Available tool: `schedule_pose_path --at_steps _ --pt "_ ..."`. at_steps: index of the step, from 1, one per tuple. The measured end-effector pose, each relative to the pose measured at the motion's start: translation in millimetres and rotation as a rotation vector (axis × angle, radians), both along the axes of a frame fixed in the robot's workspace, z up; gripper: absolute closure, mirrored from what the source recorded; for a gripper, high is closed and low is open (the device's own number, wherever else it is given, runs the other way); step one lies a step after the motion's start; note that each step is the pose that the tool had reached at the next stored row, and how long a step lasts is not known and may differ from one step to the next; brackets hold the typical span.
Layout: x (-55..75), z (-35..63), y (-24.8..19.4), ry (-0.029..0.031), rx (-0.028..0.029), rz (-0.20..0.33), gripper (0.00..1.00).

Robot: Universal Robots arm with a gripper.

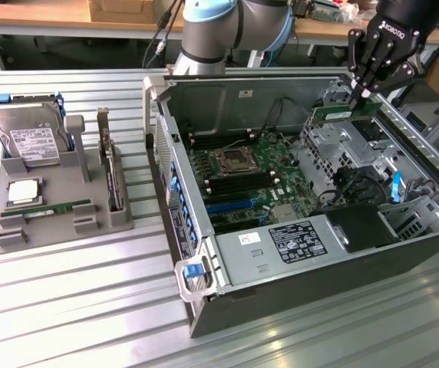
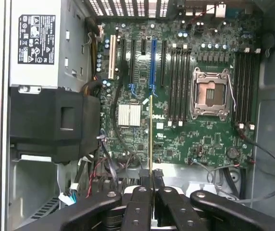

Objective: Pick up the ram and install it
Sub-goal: 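Pick up the ram and move it above insertion slot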

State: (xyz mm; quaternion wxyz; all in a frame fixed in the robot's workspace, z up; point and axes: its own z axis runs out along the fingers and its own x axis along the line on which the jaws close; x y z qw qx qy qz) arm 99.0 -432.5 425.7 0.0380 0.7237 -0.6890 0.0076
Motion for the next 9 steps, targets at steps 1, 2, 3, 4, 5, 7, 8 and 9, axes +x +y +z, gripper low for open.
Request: schedule_pose_path --at_steps 1,2,3,4,5,7,8,9 --pt "4.6 0.0 0.0 0.0000 -0.0011 0.000 0.88" --pt "8.1 0.0 0.0 0.0000 -0.0018 0.000 0.88" --pt "11.1 0.0 0.0 0.0001 -0.0025 0.000 0.88" --pt "15.7 0.0 0.0 0.0001 -0.0036 0.000 0.88" --pt "19.4 0.0 0.0 0.0001 -0.0045 0.000 0.88" --pt "25.8 0.0 0.0 0.0002 -0.0061 0.000 0.88" --pt "29.0 0.1 0.0 0.0002 -0.0070 0.000 0.88" --pt "33.8 0.0 0.0 0.0002 -0.0082 0.000 0.88"
